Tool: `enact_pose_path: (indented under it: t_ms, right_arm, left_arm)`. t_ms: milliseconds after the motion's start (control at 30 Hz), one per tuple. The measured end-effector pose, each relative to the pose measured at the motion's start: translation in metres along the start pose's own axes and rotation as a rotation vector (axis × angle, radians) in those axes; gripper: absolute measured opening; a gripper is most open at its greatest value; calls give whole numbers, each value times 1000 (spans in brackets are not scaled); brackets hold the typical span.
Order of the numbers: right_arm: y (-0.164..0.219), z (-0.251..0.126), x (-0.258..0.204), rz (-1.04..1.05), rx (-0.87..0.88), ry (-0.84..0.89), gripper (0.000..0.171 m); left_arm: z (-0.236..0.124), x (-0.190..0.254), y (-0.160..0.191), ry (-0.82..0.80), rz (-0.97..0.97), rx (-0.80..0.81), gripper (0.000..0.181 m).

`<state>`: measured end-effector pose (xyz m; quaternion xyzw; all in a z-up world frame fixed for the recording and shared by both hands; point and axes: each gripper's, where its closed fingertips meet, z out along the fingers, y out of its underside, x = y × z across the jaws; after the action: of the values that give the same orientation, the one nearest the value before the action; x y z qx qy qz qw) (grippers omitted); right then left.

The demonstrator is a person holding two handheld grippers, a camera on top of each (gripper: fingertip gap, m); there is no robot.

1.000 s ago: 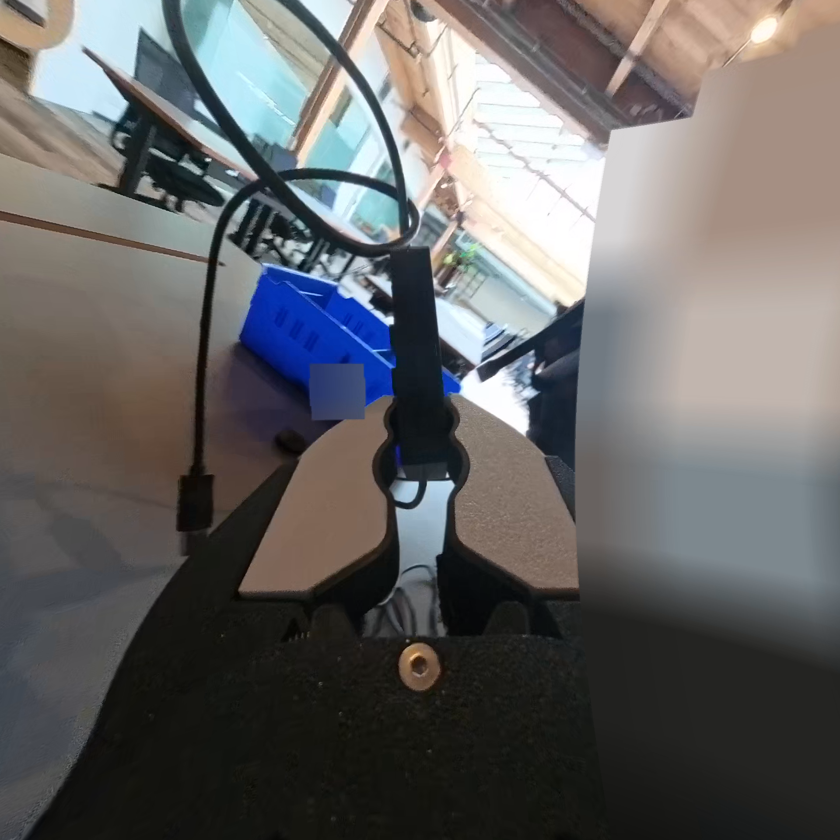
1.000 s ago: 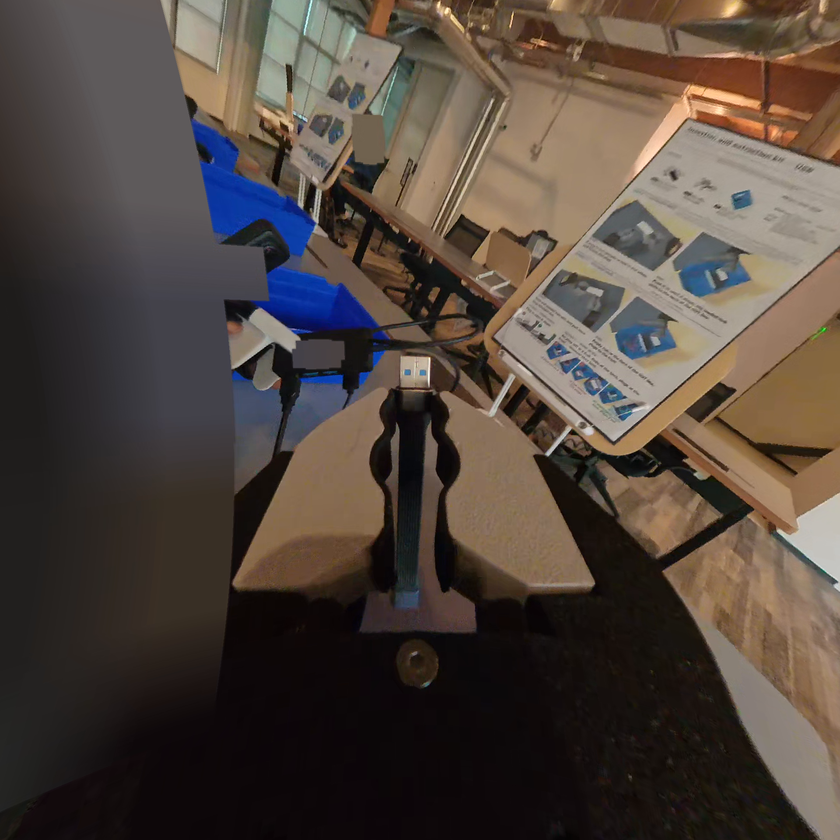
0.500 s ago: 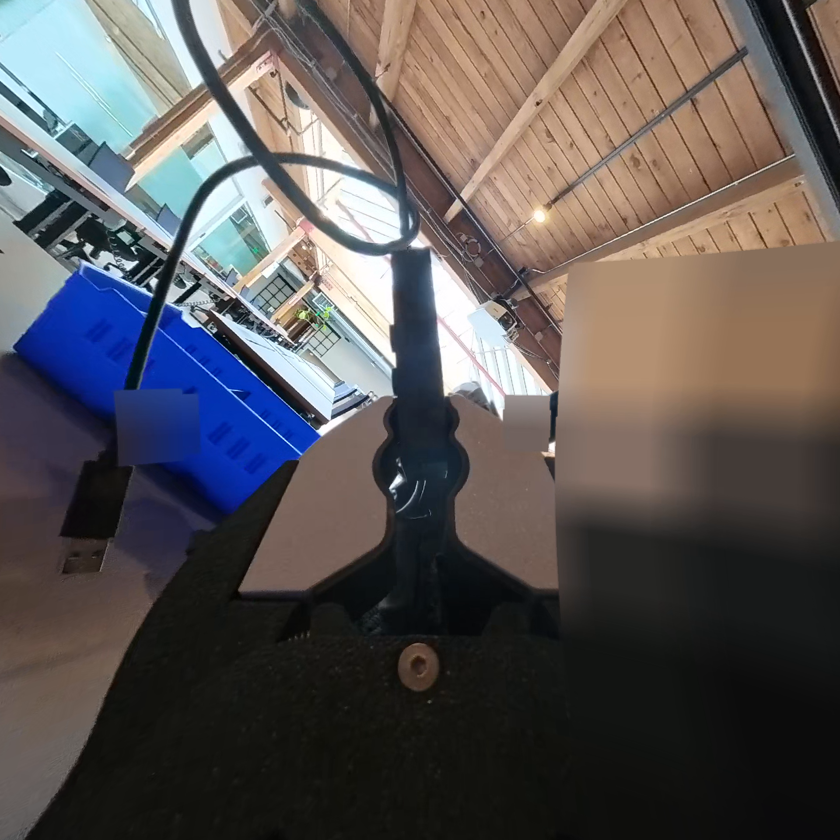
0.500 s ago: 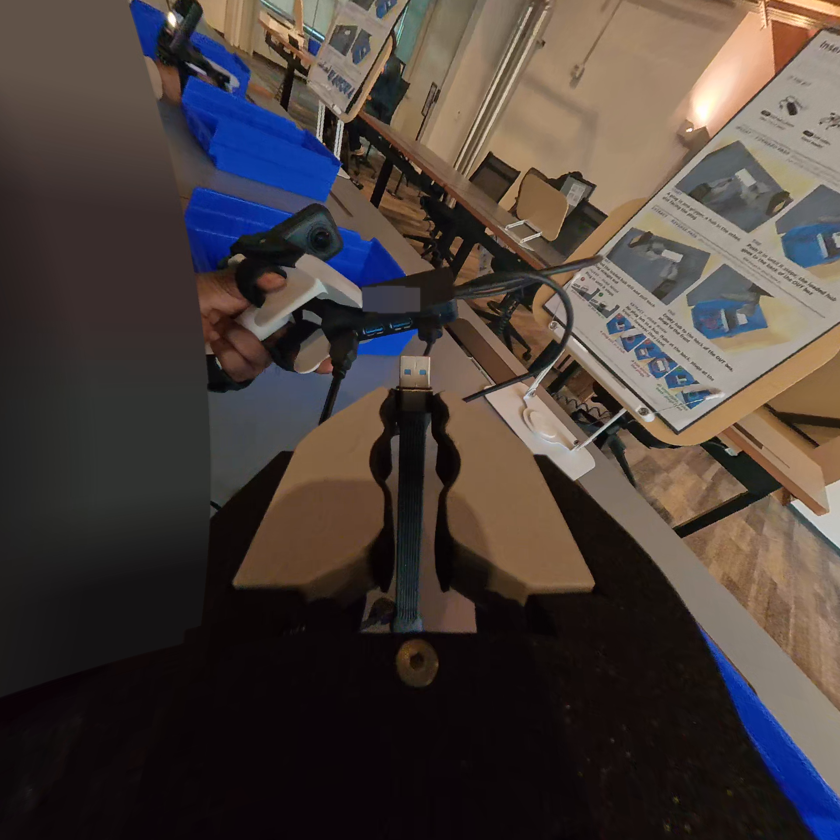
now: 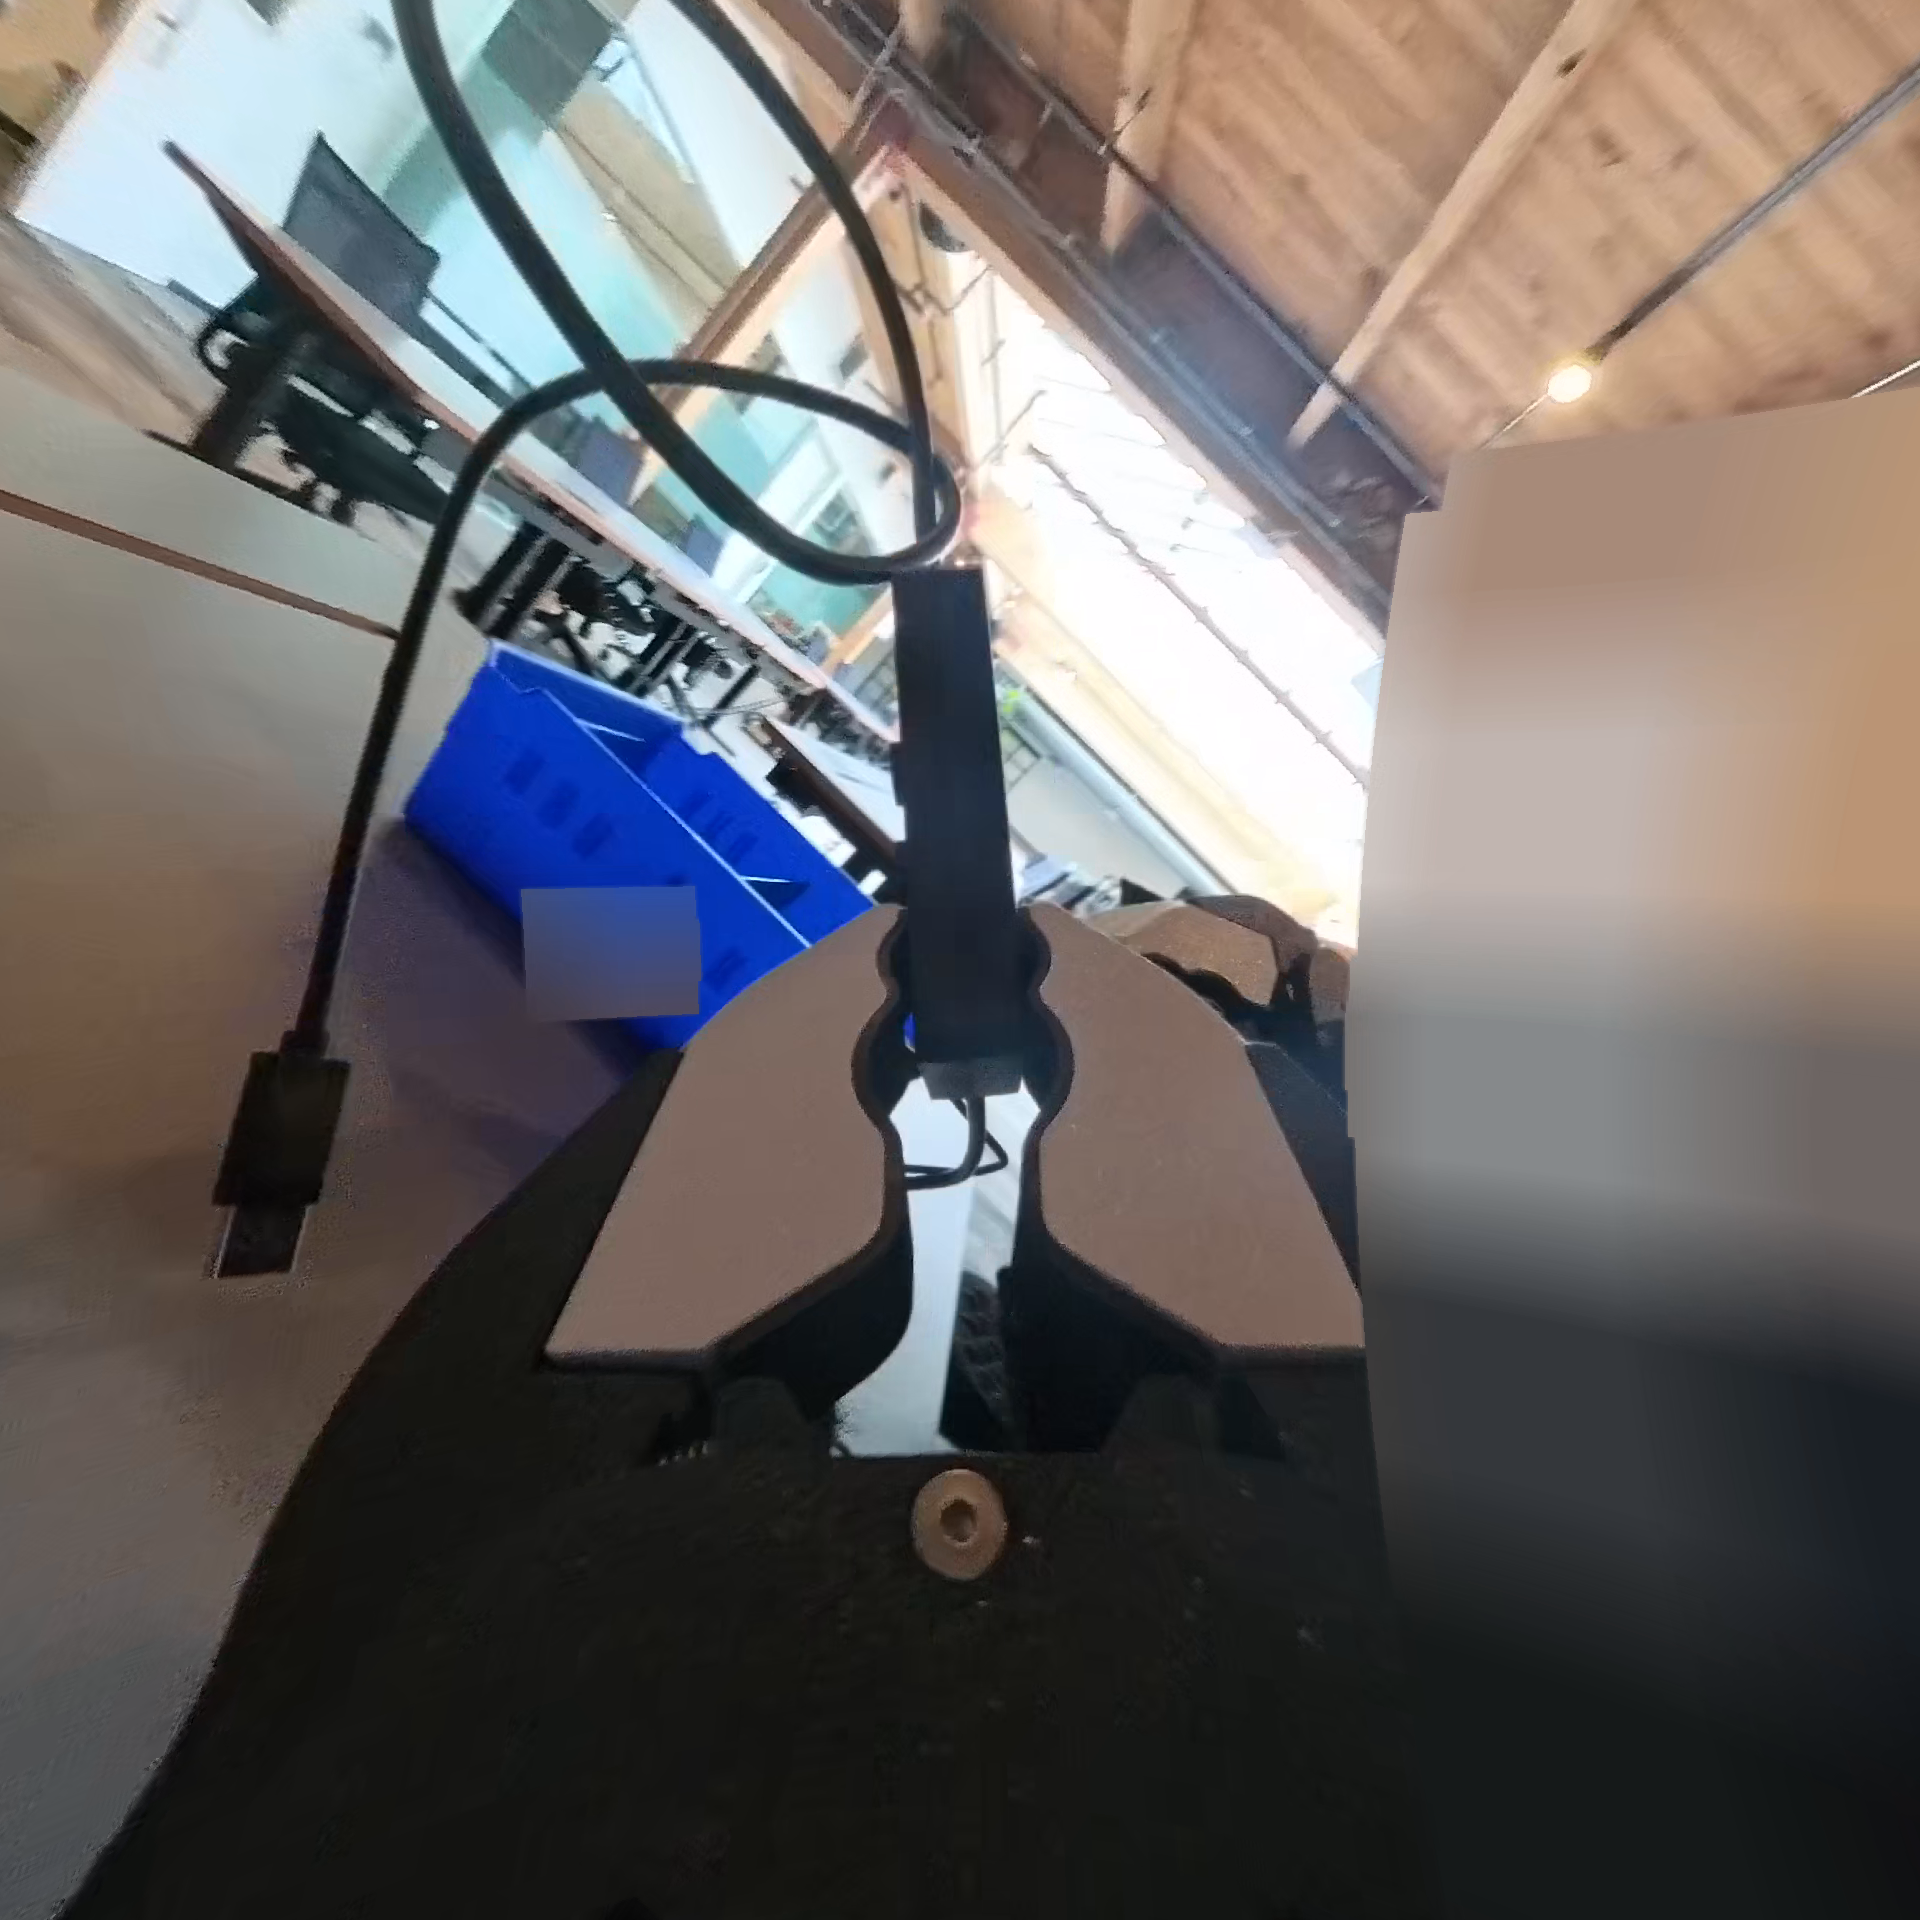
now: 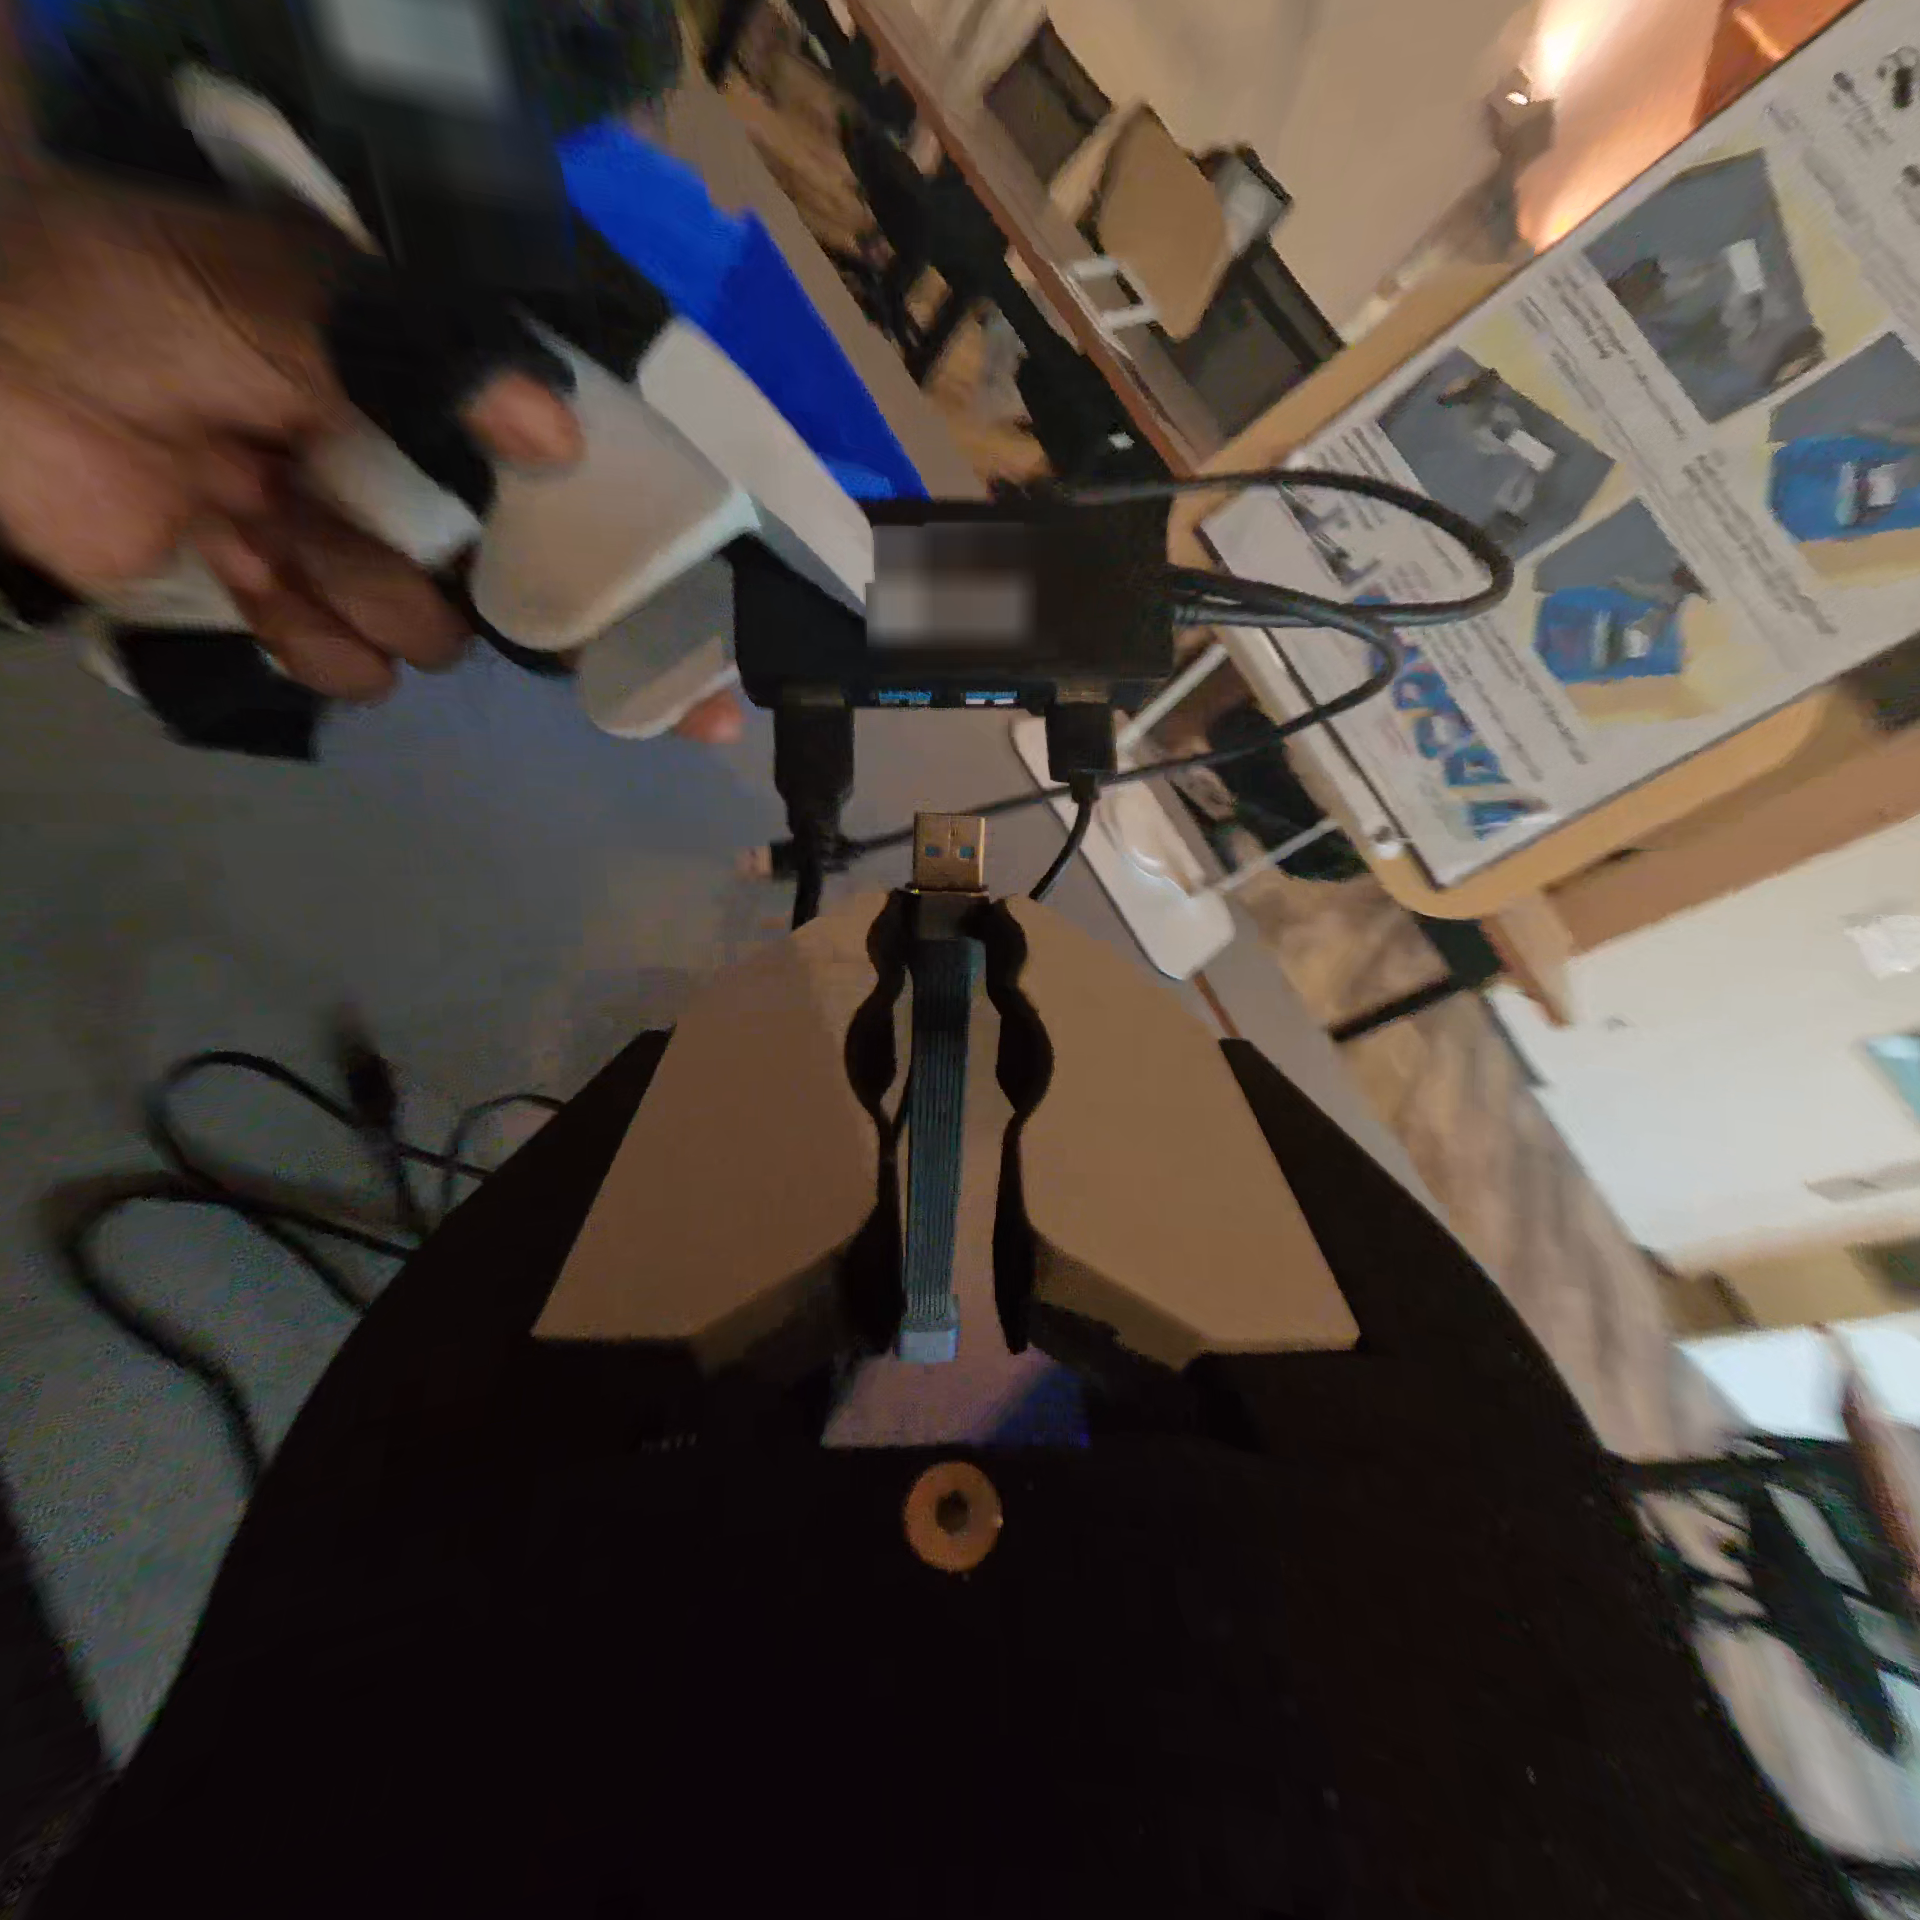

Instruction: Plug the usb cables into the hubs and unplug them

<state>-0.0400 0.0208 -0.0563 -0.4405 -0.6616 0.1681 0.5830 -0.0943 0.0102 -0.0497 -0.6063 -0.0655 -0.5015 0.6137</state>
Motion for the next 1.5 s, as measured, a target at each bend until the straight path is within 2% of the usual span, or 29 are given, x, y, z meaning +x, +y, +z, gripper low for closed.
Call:
enact_pose_path:
  t_ms: [67, 200, 333, 500, 633, 1133, 1367, 1500]
  right_arm:
    - [7, 9, -2, -103, -64, 69, 14]
    - [8, 15, -6, -178, -97, 118, 14]
    - [5, 11, -4, -169, -84, 126, 14]
    - [-2, 4, 0, -86, -68, 150, 14]
    - [-6, -2, 3, -57, -62, 185, 14]
    - [-8, -10, 7, -134, -110, 282, 14]
    - [-10, -13, 3, -179, -126, 269, 14]
    - [-7, -9, -5, -126, -126, 203, 14]
  left_arm:
    - [3, 1, 3, -34, 52, -11, 17]
    - [8, 8, 13, -31, 133, -61, 17]
    - [11, 18, 19, 41, 146, -98, 17]
    - [10, 26, 18, 169, 22, -69, 17]
    - [13, 31, 22, 224, 11, -68, 17]
    - [14, 39, 27, 156, 334, -103, 17]
    - [12, 34, 28, 151, 338, -129, 18]
    - [13, 36, 27, 177, 287, -97, 17]
